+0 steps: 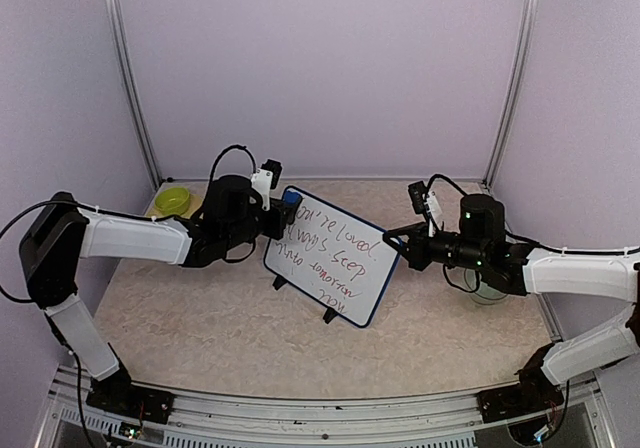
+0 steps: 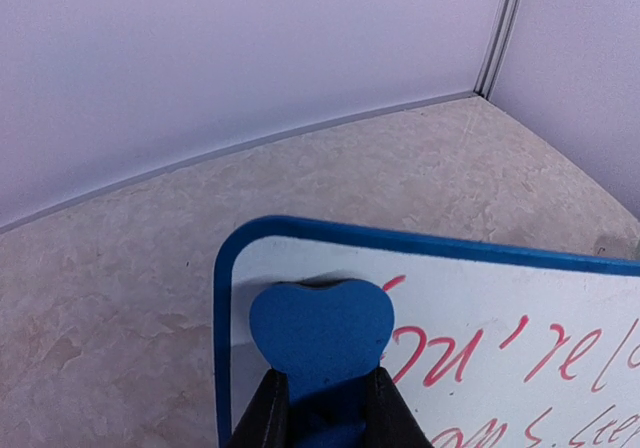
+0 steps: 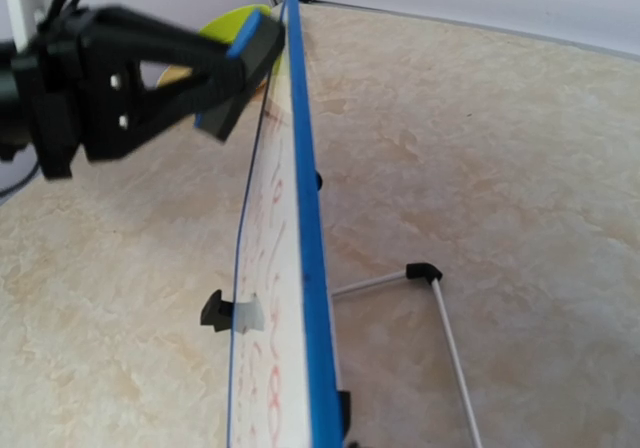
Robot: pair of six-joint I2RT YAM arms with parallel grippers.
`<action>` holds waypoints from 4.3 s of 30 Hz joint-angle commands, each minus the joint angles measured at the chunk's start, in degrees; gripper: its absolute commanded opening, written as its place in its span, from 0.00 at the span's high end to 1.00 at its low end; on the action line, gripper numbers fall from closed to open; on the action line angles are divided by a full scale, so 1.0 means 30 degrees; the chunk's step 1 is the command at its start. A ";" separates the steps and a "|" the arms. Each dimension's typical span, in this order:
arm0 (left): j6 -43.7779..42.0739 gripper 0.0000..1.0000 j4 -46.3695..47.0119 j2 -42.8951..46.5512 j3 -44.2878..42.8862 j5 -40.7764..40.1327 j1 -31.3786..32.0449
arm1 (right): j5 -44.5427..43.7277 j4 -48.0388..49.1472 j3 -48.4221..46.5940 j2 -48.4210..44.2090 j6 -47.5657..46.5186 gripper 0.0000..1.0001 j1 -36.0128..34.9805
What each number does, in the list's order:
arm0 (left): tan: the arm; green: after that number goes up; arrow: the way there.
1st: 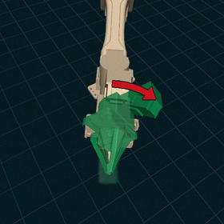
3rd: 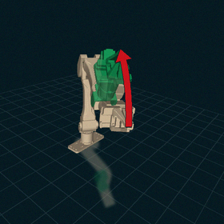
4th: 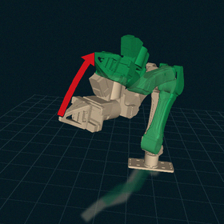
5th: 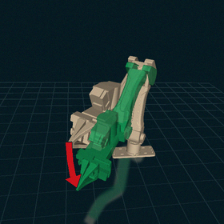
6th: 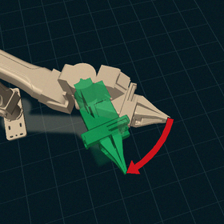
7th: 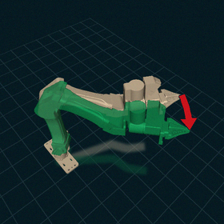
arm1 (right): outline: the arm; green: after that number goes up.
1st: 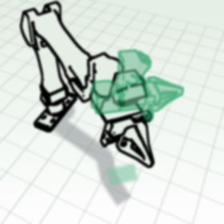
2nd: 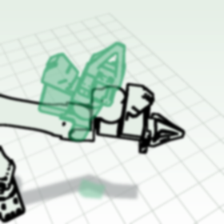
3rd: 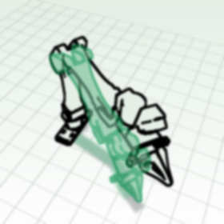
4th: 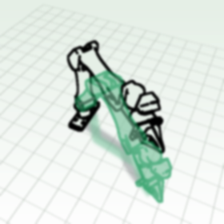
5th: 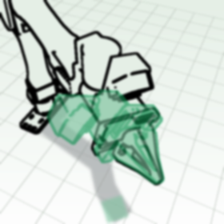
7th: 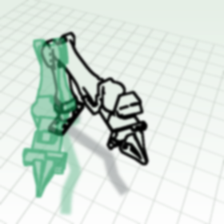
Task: Erase the whiteboard
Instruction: Erase the center of the whiteboard.
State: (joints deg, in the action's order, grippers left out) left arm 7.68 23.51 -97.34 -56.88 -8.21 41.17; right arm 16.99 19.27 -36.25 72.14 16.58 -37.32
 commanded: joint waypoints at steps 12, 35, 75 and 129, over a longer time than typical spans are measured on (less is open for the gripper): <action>0.1225 0.83 0.0016 -0.0092 0.2928 -0.0069 -0.0187 | 0.1235 -0.2344 0.0311 0.0881 -0.2586 1.00 -0.0216; 0.0090 0.82 -0.1108 -0.0436 -0.0875 -0.0033 0.0562 | 0.1367 -0.2467 0.0248 0.1032 -0.2597 1.00 -0.0216; -0.0166 0.83 -0.1879 -0.0764 -0.1248 -0.0581 0.0998 | 0.1867 -0.2614 0.0069 0.1522 -0.2685 1.00 -0.0254; 0.0402 0.83 -0.2109 -0.0581 0.2184 -0.2076 0.1981 | 0.2231 -0.2861 -0.0403 0.2451 -0.2846 1.00 -0.0465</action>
State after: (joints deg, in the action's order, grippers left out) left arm 8.38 21.06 -98.70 -52.75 -14.35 46.94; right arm 17.15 19.77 -39.07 76.60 16.34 -36.91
